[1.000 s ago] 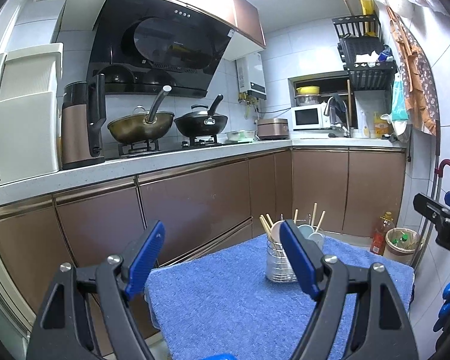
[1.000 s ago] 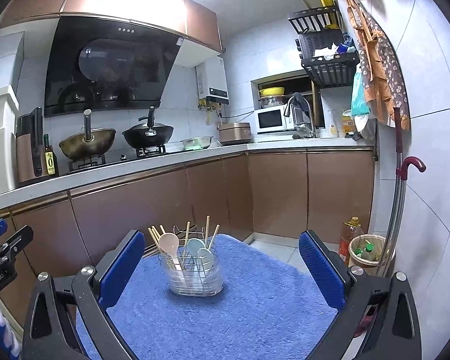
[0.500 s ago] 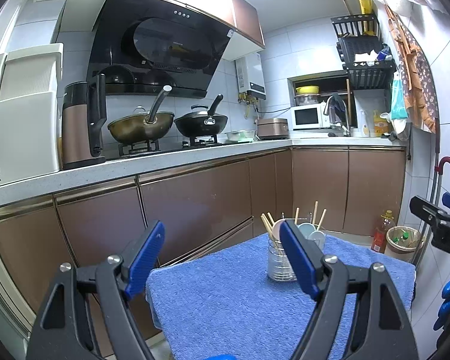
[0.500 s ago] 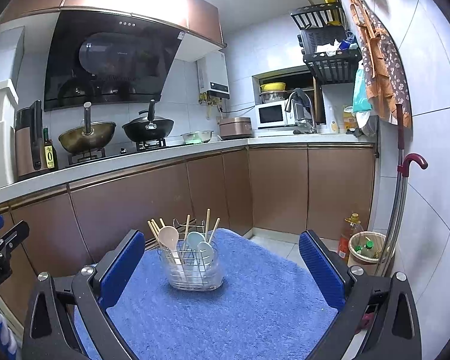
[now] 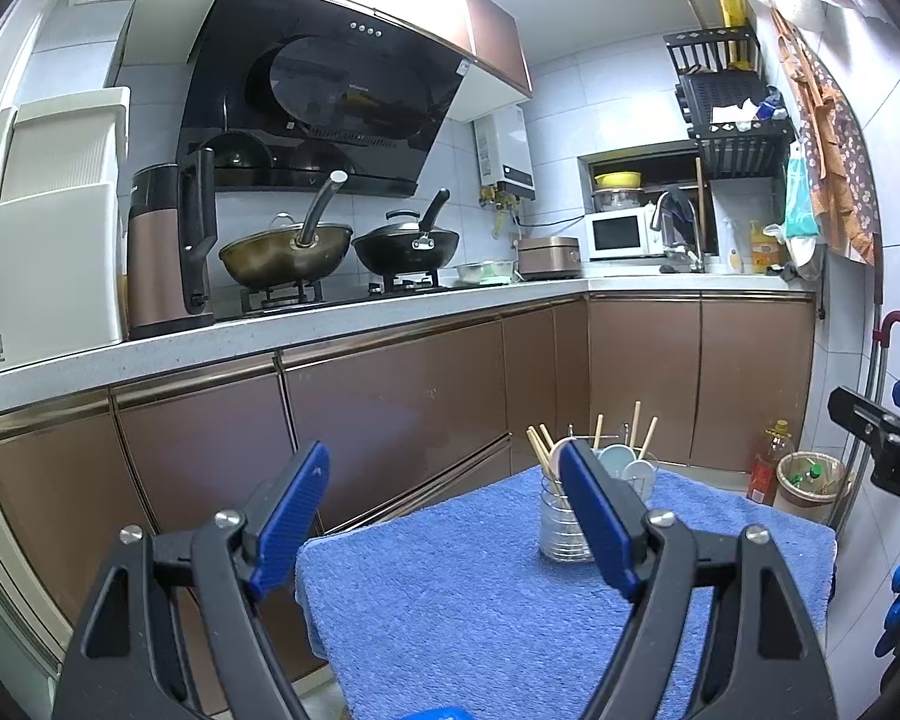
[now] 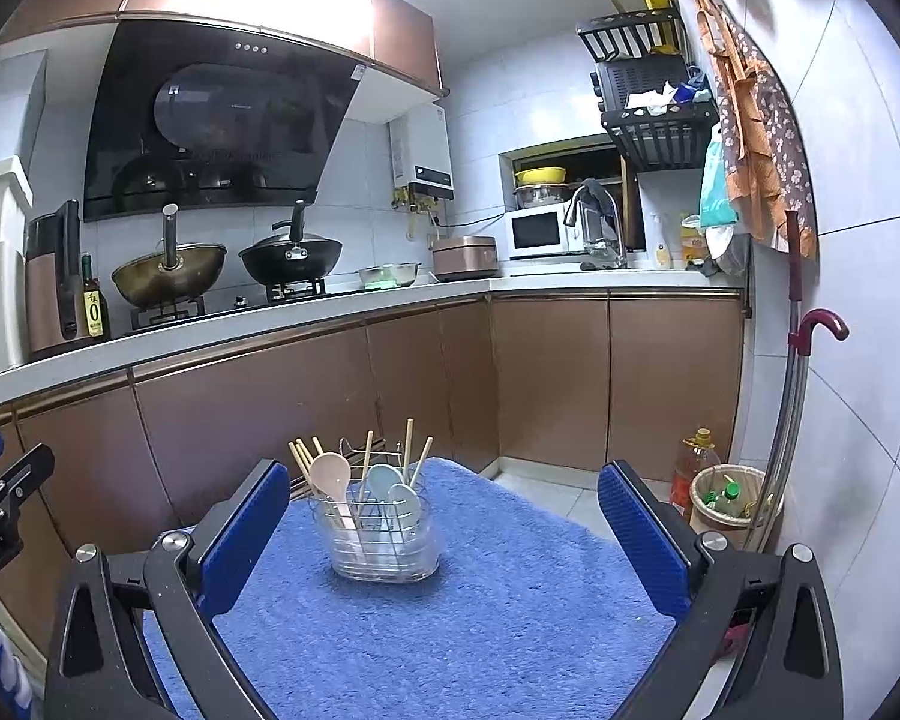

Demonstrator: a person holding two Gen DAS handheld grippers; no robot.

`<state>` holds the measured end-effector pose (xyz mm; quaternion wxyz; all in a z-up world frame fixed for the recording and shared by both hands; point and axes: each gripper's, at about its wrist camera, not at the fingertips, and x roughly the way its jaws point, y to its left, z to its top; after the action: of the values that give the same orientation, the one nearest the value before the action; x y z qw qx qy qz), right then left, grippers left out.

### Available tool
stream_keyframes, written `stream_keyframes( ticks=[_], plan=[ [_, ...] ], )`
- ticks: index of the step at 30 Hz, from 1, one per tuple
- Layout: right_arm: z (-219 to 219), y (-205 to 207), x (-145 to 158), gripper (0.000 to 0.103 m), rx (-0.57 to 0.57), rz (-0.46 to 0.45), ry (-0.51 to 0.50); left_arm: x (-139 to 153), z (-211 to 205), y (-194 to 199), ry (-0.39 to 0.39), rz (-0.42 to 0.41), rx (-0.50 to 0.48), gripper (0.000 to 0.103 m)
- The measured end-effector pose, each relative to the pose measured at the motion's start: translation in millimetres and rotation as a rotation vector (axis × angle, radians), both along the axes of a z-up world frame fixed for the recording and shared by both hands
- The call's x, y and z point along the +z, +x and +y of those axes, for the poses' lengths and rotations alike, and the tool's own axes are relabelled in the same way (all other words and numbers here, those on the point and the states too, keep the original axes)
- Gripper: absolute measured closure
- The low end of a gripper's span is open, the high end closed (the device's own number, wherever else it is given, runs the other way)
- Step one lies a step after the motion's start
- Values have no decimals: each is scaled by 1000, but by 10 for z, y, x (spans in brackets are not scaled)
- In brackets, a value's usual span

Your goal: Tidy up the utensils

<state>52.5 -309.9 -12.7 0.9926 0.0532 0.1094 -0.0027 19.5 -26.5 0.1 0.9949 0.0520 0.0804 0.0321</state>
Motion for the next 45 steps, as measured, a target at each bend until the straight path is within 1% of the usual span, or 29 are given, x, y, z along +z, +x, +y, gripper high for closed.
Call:
stream_keyframes(
  ticks=[15, 45],
  plan=[
    [19, -74, 49, 0, -47, -13, -45, -6, 12, -40, 10, -12, 10, 25],
    [-22, -71, -1, 0, -42, 1, -27, -51, 5, -18, 7, 13, 8, 25]
  ],
)
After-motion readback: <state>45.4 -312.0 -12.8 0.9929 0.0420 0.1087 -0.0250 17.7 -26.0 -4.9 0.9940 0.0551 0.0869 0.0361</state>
